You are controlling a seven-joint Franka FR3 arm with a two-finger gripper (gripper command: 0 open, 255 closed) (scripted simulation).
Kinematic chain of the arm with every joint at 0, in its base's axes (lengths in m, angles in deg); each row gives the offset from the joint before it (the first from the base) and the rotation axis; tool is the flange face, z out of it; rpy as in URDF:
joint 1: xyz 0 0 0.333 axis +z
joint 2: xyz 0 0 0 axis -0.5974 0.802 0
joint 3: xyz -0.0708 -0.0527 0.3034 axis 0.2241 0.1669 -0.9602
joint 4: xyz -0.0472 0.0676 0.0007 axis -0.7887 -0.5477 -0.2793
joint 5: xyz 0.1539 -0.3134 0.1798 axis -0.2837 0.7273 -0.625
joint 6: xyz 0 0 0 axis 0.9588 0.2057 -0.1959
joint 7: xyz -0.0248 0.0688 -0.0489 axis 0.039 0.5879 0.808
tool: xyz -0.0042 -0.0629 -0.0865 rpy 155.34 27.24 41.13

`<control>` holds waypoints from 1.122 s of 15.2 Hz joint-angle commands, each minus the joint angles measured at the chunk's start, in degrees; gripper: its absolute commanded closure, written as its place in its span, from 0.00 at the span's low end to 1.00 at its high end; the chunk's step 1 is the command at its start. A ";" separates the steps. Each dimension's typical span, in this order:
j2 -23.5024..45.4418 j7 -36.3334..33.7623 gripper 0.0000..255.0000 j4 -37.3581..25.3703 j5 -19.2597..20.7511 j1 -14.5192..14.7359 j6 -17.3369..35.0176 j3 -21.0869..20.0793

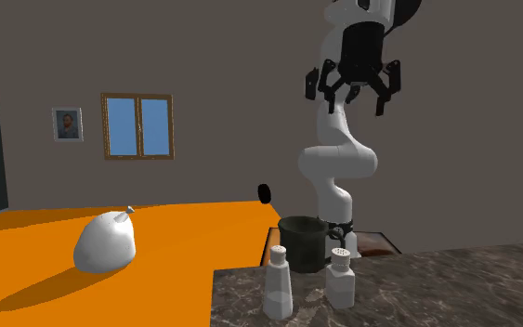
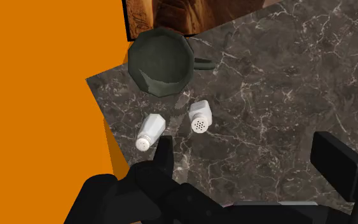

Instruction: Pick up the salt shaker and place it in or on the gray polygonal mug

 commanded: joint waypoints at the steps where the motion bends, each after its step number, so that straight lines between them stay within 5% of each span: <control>1: 0.00 0.00 0.00 0.00 0.00 0.00 0.00 0.00; 17: 27.33 8.19 0.00 -0.73 0.67 -3.36 18.87 10.59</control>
